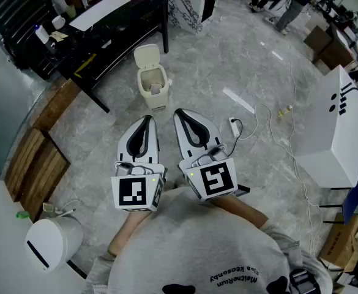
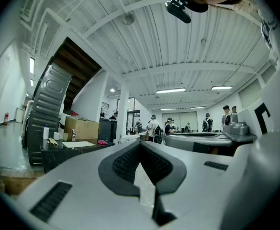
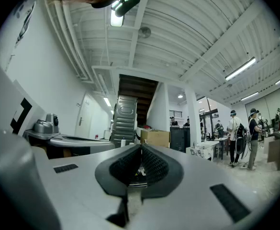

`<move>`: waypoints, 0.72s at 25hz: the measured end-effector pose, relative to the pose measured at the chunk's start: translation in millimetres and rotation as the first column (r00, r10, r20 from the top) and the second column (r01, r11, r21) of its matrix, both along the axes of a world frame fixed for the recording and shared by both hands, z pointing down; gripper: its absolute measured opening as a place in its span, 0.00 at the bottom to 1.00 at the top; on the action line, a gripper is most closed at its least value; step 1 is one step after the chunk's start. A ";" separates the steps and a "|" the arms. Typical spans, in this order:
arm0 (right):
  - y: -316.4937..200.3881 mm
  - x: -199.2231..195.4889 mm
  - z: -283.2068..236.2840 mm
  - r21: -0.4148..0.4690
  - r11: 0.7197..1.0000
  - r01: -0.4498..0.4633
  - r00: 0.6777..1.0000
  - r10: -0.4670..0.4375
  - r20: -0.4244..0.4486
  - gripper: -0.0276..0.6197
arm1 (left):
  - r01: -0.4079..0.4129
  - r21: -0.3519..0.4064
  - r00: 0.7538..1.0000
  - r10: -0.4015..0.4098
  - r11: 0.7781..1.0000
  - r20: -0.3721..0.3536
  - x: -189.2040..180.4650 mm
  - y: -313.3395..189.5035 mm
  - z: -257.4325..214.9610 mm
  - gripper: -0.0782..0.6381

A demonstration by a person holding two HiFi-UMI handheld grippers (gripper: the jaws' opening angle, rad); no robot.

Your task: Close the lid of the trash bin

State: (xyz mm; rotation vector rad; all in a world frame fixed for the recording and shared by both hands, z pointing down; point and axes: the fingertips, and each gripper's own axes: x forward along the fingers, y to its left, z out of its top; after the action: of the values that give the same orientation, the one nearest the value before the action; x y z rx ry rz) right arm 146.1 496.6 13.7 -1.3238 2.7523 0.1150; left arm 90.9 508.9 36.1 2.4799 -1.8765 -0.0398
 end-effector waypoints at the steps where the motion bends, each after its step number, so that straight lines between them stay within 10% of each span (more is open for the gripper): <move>1: -0.2 1.9 2.8 -0.006 1.000 0.006 1.000 -0.006 -0.015 0.09 | 0.001 0.001 1.000 -0.001 1.000 -0.002 2.5 -0.8 0.1 0.14; 18: -14.2 38.5 29.6 -0.078 0.995 0.069 0.997 -0.072 -0.033 0.09 | 0.055 -0.025 0.998 -0.055 0.998 -0.017 31.8 -7.8 13.6 0.14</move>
State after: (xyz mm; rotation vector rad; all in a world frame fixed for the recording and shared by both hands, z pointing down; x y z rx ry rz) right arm 184.6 482.3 43.2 -1.2512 2.8567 0.0292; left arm 122.7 501.1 49.8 2.4043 -1.9266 -0.0396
